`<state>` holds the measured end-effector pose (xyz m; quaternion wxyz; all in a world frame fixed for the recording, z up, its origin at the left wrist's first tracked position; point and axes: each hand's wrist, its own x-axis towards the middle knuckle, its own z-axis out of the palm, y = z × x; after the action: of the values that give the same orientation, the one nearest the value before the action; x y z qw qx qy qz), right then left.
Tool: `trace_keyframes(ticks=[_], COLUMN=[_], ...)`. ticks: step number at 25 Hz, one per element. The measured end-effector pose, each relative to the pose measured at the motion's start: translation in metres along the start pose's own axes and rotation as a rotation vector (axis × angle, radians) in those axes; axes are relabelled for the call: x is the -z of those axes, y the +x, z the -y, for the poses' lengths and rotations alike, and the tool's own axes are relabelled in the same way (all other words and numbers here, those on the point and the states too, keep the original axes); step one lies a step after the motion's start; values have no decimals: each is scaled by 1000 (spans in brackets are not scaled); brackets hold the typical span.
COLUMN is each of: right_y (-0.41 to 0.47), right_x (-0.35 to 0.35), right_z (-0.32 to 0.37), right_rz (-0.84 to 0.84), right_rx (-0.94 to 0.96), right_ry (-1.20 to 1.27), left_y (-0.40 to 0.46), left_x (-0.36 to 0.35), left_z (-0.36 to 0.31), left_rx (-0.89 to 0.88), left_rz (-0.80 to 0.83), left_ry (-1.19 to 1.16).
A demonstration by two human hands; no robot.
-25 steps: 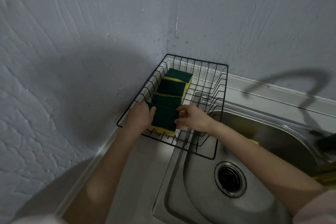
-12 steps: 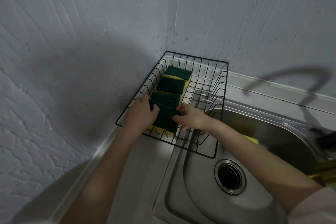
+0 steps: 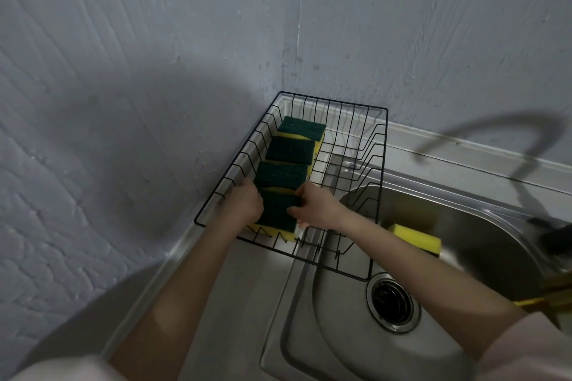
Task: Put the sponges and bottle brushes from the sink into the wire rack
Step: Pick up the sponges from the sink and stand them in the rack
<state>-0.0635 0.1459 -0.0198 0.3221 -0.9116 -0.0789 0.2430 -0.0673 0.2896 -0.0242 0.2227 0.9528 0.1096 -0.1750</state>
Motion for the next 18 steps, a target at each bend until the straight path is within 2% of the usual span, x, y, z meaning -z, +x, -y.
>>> trace_keyframes(ticks=[5, 9, 18], right_y=[5, 10, 14], right_x=[-5, -14, -19], right_z=[3, 6, 3], right_rz=[-128, -212, -119], right_rx=[-34, -37, -47], right_ry=[63, 81, 148], left_y=[-2, -7, 0], left_x=[3, 3, 6], left_z=[-3, 1, 13], left_rx=[-81, -145, -171], left_rz=[-14, -106, -70], left_ry=[27, 220, 125])
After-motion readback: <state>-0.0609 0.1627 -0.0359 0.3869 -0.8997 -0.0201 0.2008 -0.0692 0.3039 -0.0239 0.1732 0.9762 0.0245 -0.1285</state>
